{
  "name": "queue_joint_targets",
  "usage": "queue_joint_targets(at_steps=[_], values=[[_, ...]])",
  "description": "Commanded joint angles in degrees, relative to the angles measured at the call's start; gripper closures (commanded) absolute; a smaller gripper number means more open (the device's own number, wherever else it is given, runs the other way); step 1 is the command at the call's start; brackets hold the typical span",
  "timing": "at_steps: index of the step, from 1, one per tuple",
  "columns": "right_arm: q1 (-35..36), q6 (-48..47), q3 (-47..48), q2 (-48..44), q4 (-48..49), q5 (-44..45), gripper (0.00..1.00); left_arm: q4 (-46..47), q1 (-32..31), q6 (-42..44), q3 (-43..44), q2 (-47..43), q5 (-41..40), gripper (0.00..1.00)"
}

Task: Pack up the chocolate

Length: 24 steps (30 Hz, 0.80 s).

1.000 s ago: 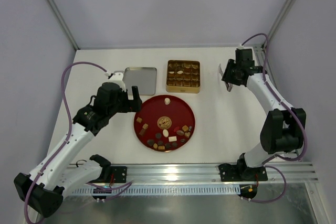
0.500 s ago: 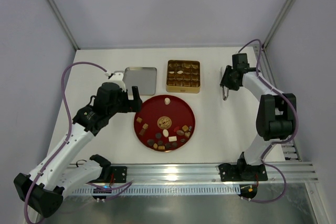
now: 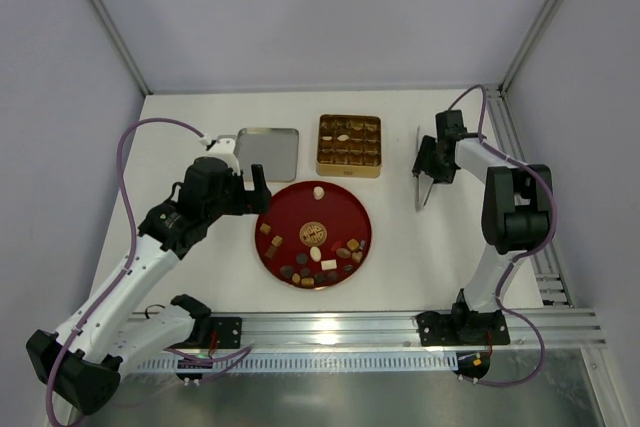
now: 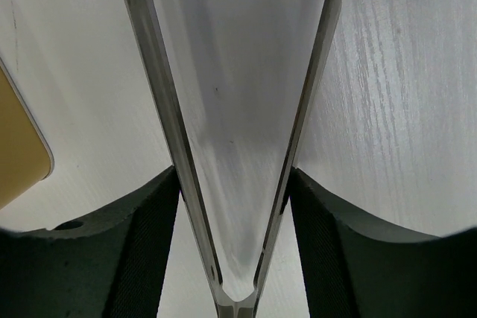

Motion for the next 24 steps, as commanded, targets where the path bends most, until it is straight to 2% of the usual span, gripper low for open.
queue_joint_targets(at_steps=[1,7,11,14,17,24], values=[[-0.24,-0.81,0.01,-0.35,0.99,-0.03,0.38,1.59,-0.12,0.22,0.44,-0.41,0.15,0.00],[-0.15,-0.89,-1.39,-0.96,1.26,-0.38,0.28,1.59,-0.12,0.22,0.44,0.11,-0.03,0.00],[-0.06,-0.81,-2.63,-1.58,1.78,-0.38,0.16,1.59,-0.03,0.22,0.44,0.29,-0.38,0.00],[-0.15,-0.54,-4.12,-2.89,2.31,-0.38,0.12,1.59,-0.12,0.22,0.36,0.56,-0.82,0.00],[-0.15,0.33,-5.88,-5.00,2.75,-0.38,0.10,1.59,-0.12,0.30,0.36,0.99,-1.08,0.00],[-0.15,1.30,-11.06,-18.87,2.93,-0.29,0.07,0.27,-0.03,1.27,4.21,6.35,-3.54,0.00]])
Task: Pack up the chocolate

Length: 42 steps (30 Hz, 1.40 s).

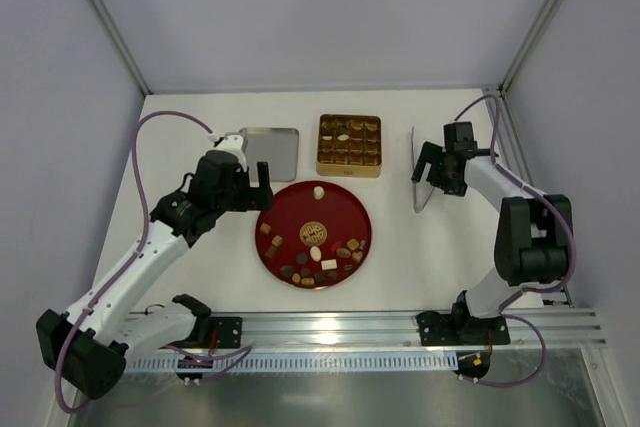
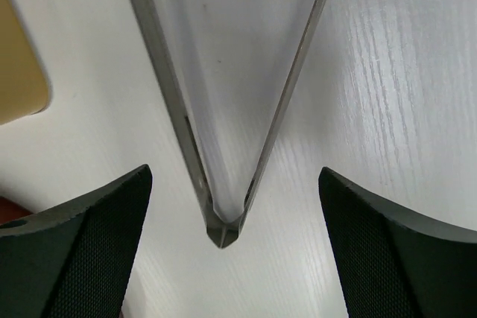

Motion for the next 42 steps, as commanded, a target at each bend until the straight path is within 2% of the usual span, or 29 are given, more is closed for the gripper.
queue_joint_targets(at_steps=[1,6,8,12,15,17,21,25,27,31,38,42], values=[[-0.15,1.04,-1.62,-9.86,1.46,-1.86,0.08,-0.08,-0.03,1.07,5.59,3.14,-2.97,0.00],[0.02,1.30,-4.52,-17.86,2.43,-6.96,0.07,-1.84,-0.03,1.42,13.07,10.43,-6.13,0.00],[0.98,1.48,-5.14,-20.67,2.69,-8.81,0.07,-2.37,0.14,2.74,16.92,15.08,-11.82,0.00],[3.44,0.96,-4.18,-22.53,2.25,-11.88,0.08,-2.11,3.56,6.69,22.74,24.04,-16.69,0.07],[5.38,0.69,-2.42,-22.62,1.11,-13.12,0.08,-0.26,8.83,9.77,26.07,31.52,-13.72,0.19],[7.66,0.95,-1.02,-22.53,1.02,-13.65,0.09,0.52,14.08,9.60,28.80,37.21,-6.45,0.26],[10.57,2.00,0.39,-21.22,1.46,-14.18,0.09,2.99,20.78,9.25,32.15,46.37,6.38,0.32],[13.03,3.85,2.23,-18.68,3.92,-15.67,0.11,3.78,21.68,12.23,39.08,55.25,7.92,0.35],[15.57,4.03,4.68,-16.48,3.84,-15.24,0.12,2.56,21.85,13.11,41.55,60.25,7.04,0.41],[18.65,3.94,8.38,-13.40,3.75,-14.27,0.12,2.46,22.90,11.54,43.93,64.74,7.48,0.43],[19.80,3.41,14.45,-5.68,3.83,-14.79,0.13,3.08,25.54,10.39,45.51,68.53,11.43,0.51],[20.85,3.24,19.27,-1.37,3.48,-15.15,0.14,3.17,26.16,9.95,45.78,69.50,12.66,0.58]])
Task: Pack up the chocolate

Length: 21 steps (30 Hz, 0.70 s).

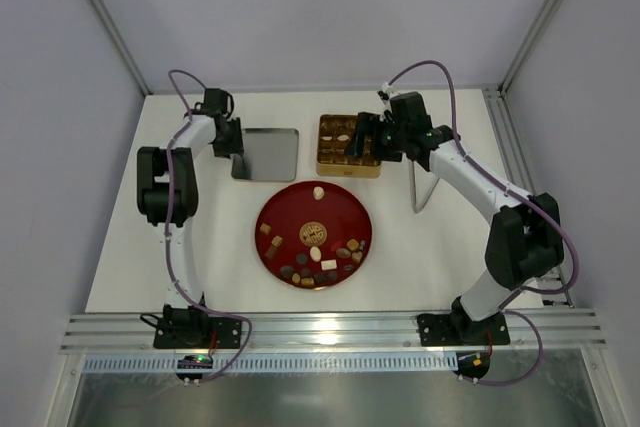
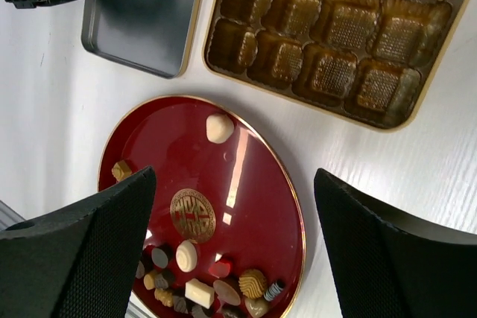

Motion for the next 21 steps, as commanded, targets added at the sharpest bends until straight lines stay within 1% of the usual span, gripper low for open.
queue_joint_targets(at_steps=[1,3,4,6,8,12,16,17,18,21], values=[[1.55,-0.28,5.69,3.06,1.49,-0.79,0.14,1.46,1.00,-0.65,2.00,1.11,3.00,0.60],[2.26,-0.54,9.36,6.47,1.06,-1.14,0.14,1.46,1.26,-0.74,1.82,1.29,3.01,0.64],[2.96,-0.72,10.61,7.63,0.97,-1.23,0.14,1.46,1.44,-0.91,1.82,1.46,2.92,0.69],[3.66,-0.72,14.37,10.35,1.06,-1.93,0.14,1.38,1.62,-1.00,2.00,2.43,3.35,0.74],[4.37,-0.46,17.02,14.57,1.67,-3.33,0.14,1.20,2.14,-1.35,2.52,3.13,3.88,0.84],[5.60,-1.07,25.97,22.65,1.06,-4.73,0.15,0.15,2.76,-1.62,4.01,4.28,5.29,1.00],[5.78,-1.25,31.97,29.16,1.93,-7.20,0.15,-1.08,3.55,-2.14,4.98,3.49,8.18,1.00],[5.78,-1.16,32.59,31.00,3.07,-7.72,0.15,-1.43,3.64,-2.23,5.42,3.40,10.19,1.00],[5.86,-1.07,34.16,31.89,3.25,-8.25,0.15,-2.05,5.20,-2.41,5.51,3.23,11.17,1.00],[5.86,-1.42,37.15,34.18,3.51,-9.57,0.15,-2.31,6.54,-2.32,5.51,1.91,15.39,1.00]])
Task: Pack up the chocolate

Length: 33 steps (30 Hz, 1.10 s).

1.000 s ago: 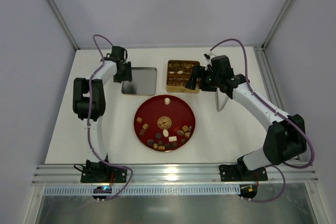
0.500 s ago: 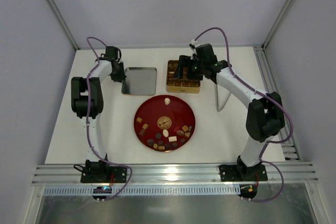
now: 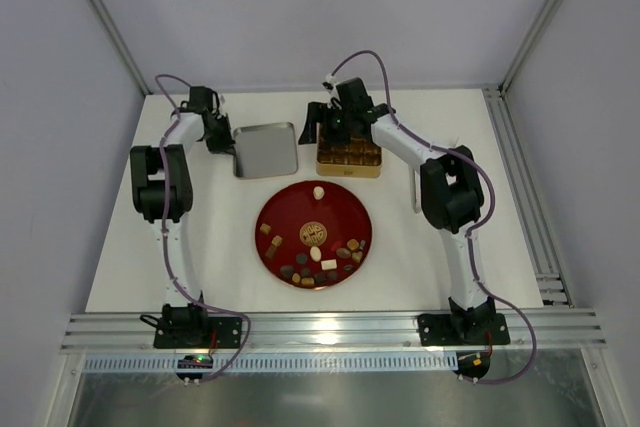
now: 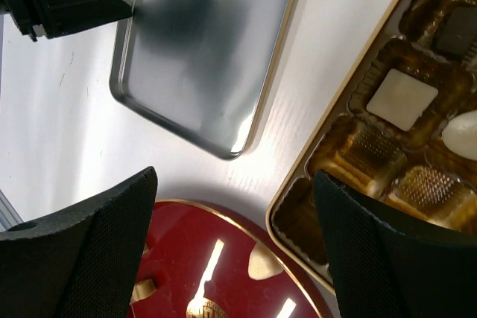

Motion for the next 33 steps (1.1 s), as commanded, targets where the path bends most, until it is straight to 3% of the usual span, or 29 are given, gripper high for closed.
queue_joint_targets(at_steps=[1,7,33], values=[[0.18,-0.96,5.93,0.76,2.36,-2.78,0.15,-1.66,2.58,-0.86,1.69,-1.28,7.17,1.00],[0.36,-0.53,10.59,3.75,1.56,-3.48,0.15,-2.10,5.83,-3.67,0.99,-2.51,17.02,1.00],[2.82,2.20,11.56,6.39,2.44,-2.16,0.17,-0.61,8.83,-9.21,-2.79,-8.05,28.45,1.00]])
